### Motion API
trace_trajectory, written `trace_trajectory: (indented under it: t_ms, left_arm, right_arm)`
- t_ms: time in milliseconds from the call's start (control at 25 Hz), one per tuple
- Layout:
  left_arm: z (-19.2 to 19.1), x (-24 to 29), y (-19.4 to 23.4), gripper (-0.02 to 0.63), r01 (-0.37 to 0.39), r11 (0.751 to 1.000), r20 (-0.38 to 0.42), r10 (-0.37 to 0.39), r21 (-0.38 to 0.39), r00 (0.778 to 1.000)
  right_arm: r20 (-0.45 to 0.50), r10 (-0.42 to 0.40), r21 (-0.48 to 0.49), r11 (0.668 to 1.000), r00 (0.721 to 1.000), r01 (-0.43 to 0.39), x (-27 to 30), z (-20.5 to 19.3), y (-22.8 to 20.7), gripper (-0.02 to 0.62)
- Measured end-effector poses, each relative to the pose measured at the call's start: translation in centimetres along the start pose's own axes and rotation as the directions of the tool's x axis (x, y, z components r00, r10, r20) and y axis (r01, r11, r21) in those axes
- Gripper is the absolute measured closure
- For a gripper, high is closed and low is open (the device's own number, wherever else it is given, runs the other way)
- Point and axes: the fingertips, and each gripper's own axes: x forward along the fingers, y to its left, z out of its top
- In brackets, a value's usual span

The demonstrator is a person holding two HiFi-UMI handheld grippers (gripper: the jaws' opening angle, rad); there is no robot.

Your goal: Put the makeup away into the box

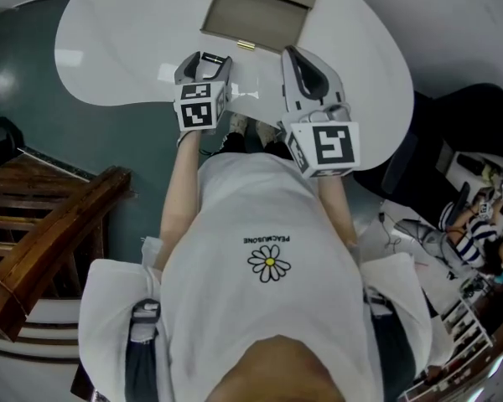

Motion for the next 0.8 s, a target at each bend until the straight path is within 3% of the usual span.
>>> trace_trajectory:
  t_ms: [400, 800]
  left_arm:
    - [-3.1, 2.3, 0.1, 0.276, -0.019, 0.998, -0.130, 0.026, 0.052, 0.991]
    - [-3.0, 2.7, 0.3, 0.276, -0.017, 0.997, -0.122, 0.026, 0.078, 0.992]
  right_arm:
    - [-0.018, -0.046, 0.002, 0.999, 0.999, 0.046, -0.8, -0.5, -1.1, 0.565]
    - [-0.024, -0.066, -0.001, 0.998, 0.998, 0.066, -1.0, -0.7, -1.3, 0.566]
